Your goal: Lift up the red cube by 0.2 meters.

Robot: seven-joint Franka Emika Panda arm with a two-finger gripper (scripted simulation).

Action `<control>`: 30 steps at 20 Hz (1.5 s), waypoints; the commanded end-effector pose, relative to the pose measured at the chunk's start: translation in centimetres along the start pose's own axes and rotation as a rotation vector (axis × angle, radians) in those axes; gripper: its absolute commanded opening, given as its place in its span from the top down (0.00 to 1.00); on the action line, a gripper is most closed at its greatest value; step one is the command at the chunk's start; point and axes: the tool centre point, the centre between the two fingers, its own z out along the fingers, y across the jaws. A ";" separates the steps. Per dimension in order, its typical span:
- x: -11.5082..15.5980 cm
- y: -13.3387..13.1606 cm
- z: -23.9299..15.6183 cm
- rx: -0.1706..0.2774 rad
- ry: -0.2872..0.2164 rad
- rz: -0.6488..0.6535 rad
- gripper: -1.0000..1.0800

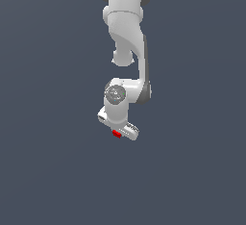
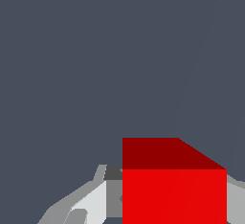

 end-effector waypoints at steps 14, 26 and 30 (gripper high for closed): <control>-0.1 0.0 -1.9 0.000 0.000 0.000 1.00; -0.2 0.2 -12.2 0.001 0.000 0.001 1.00; -0.2 0.2 -15.9 0.000 0.000 0.001 1.00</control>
